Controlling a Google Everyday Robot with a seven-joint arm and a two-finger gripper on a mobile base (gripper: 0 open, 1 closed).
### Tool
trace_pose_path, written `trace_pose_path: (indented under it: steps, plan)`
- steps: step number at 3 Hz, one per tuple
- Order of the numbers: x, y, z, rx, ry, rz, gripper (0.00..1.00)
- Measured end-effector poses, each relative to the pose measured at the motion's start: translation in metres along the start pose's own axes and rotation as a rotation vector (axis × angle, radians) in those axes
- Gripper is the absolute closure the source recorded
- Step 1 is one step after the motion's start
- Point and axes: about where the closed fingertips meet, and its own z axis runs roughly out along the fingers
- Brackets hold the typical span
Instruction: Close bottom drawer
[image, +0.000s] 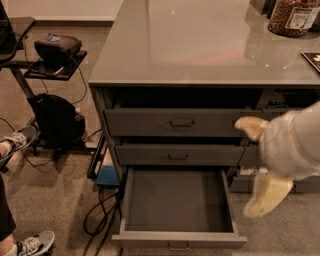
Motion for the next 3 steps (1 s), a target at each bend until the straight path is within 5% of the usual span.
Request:
trace_pose_path:
  steps: [1, 2, 3]
  plan:
    - [0.019, 0.036, 0.115, -0.121, -0.066, -0.012, 0.0]
    - [0.075, 0.109, 0.235, -0.266, -0.04, 0.119, 0.0]
    - [0.128, 0.18, 0.316, -0.346, -0.012, 0.206, 0.0]
